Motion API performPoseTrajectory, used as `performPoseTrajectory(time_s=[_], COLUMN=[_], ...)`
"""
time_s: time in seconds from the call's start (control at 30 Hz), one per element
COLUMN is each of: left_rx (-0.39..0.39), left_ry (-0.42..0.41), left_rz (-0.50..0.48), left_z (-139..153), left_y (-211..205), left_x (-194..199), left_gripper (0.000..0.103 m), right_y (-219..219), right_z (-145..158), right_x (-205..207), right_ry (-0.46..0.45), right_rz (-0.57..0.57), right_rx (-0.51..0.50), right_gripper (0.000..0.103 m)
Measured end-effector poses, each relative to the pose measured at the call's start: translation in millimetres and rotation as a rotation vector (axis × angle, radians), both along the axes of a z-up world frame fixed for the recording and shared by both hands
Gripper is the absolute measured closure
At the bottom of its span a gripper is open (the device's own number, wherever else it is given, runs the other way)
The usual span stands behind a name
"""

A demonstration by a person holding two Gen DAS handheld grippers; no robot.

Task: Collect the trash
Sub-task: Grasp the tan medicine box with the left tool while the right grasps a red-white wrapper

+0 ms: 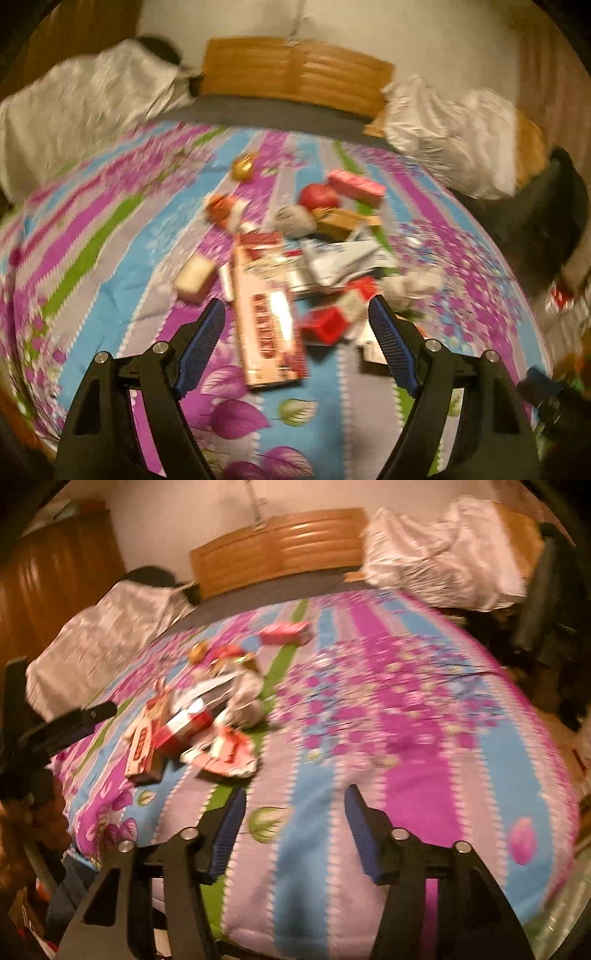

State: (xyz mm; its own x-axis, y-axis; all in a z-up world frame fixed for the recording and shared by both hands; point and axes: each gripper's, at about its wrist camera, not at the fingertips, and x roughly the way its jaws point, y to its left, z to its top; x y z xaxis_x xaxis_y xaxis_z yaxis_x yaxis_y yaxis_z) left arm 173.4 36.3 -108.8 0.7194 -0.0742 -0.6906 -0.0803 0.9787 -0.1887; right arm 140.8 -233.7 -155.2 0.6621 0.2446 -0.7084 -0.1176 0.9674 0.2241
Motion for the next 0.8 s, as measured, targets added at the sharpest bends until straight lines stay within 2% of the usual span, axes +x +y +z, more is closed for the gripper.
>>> performPoseTrajectory(time_s=[0.13, 0.3, 0.4, 0.6, 0.7, 0.77, 0.8], left_rx=[-0.036, -0.059, -0.014, -0.016, -0.03, -0.032, -0.039], left_ry=[0.06, 0.106, 0.155, 0.227, 0.241, 0.253, 0.255], left_rz=[0.044, 0.01, -0.01, -0.027, -0.027, -0.024, -0.027], left_z=[-19, -34, -49, -71, -77, -82, -84], left_y=[18, 15, 7, 8, 12, 15, 16], left_x=[20, 43, 56, 62, 62, 63, 64], left_gripper=[0.027, 0.027, 0.027, 0.027, 0.032, 0.035, 0.038], right_y=[14, 17, 21, 42, 53, 59, 62], right_z=[-20, -39, -44, -51, -60, -69, -73], right_x=[29, 62, 75, 105, 124, 138, 141], right_ry=[0.053, 0.099, 0.102, 0.088, 0.112, 0.133, 0.148], right_rz=[0.025, 0.025, 0.041, 0.131, 0.195, 0.222, 0.235], right_rx=[0.043, 0.095, 0.116, 0.129, 0.157, 0.168, 0.175], right_gripper=[0.044, 0.042, 0.038, 0.036, 0.036, 0.037, 0.045])
